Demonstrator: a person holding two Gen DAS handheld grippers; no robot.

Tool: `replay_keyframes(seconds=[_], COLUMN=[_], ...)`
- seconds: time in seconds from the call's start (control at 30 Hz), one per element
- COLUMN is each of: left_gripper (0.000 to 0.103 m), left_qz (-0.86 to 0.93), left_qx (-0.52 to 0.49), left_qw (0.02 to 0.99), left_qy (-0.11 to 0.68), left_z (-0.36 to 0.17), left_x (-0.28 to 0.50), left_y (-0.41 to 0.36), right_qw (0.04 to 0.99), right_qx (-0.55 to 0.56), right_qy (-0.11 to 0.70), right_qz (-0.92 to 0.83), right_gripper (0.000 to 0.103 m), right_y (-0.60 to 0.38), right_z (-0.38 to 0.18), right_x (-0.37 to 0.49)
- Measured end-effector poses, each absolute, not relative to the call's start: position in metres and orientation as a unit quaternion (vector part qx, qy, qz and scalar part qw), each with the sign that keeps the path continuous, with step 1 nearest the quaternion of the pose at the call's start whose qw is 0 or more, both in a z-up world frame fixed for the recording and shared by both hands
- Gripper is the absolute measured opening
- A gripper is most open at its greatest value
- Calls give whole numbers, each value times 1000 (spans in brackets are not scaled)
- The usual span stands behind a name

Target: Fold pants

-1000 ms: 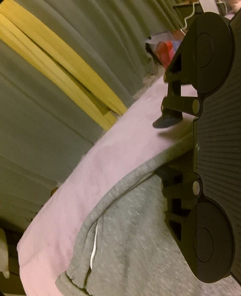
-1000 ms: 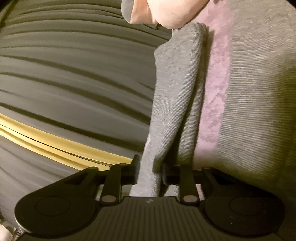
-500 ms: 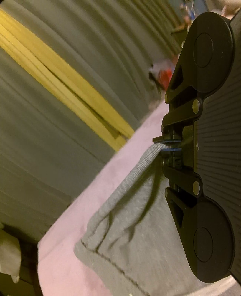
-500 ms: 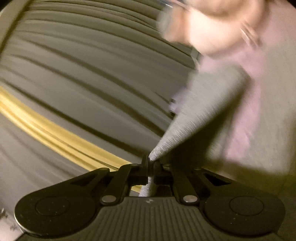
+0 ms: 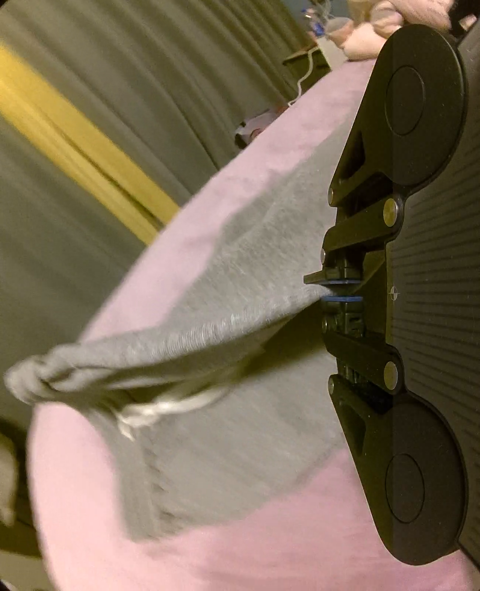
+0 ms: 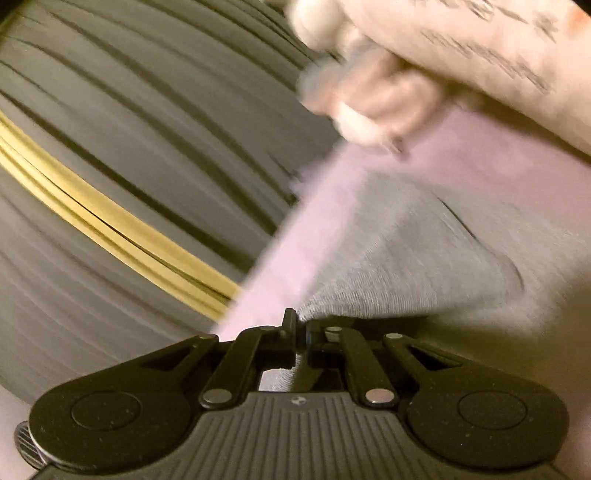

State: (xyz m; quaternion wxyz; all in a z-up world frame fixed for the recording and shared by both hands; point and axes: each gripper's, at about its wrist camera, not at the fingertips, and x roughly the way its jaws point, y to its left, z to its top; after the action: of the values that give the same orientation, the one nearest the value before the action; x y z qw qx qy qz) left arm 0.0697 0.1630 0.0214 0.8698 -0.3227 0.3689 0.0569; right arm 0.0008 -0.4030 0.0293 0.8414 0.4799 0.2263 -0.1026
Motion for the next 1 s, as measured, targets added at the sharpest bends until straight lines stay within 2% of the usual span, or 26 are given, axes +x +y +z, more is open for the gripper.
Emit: replay_keyframes(seconds=[0.07, 0.17, 0.2, 0.23, 0.27, 0.33, 0.37, 0.47, 0.53, 0.57, 0.6, 0.63, 0.67, 0.7, 0.9, 0.97, 1.0], left_gripper=[9, 23, 40, 53, 56, 59, 60, 60, 54, 52, 44, 34, 31, 28, 27, 22, 20], left_qz=[56, 76, 82, 91, 104, 123, 134, 164, 175, 173, 174, 175, 174, 172, 174, 181, 182], left_qx=[-325, -288, -289, -297, -311, -332, -338, -348, -355, -354, -346, -336, -320, -308, -277, -286, -293], left_qw=[866, 881, 881, 879, 874, 865, 861, 854, 848, 849, 851, 854, 859, 864, 872, 868, 866], left_qy=[376, 368, 365, 363, 359, 356, 355, 350, 352, 350, 353, 356, 359, 359, 365, 364, 363], left_z=[15, 17, 17, 16, 15, 8, 6, -2, -4, -4, -3, -1, 0, 2, 4, 8, 10], left_x=[70, 75, 79, 80, 82, 85, 87, 90, 95, 93, 99, 97, 101, 105, 110, 101, 98], left_y=[163, 160, 164, 169, 176, 189, 195, 216, 227, 232, 232, 235, 233, 231, 227, 228, 230], right_qw=[840, 831, 823, 817, 811, 802, 801, 800, 797, 797, 799, 801, 804, 806, 790, 803, 816], right_qx=[475, 476, 483, 489, 495, 507, 510, 523, 531, 533, 531, 527, 521, 514, 531, 514, 496], right_qy=[239, 260, 269, 274, 277, 274, 268, 238, 220, 211, 205, 202, 201, 206, 233, 227, 219], right_qz=[-106, -122, -129, -135, -141, -158, -164, -174, -185, -188, -194, -198, -202, -209, -198, -199, -201], right_gripper=[5, 9, 10, 17, 34, 59, 61, 60, 59, 49, 39, 20, 17, 17, 20, 6, 6], right_y=[-399, -401, -402, -406, -409, -415, -419, -430, -438, -441, -445, -448, -451, -454, -469, -465, -461], right_z=[23, 14, 8, 2, -3, -12, -16, -17, -17, -16, -14, -11, -7, -3, -5, 2, 11], right_x=[0, 2, 2, 8, 7, 5, 4, -3, -7, -10, -11, -12, -11, -10, -11, -18, -24])
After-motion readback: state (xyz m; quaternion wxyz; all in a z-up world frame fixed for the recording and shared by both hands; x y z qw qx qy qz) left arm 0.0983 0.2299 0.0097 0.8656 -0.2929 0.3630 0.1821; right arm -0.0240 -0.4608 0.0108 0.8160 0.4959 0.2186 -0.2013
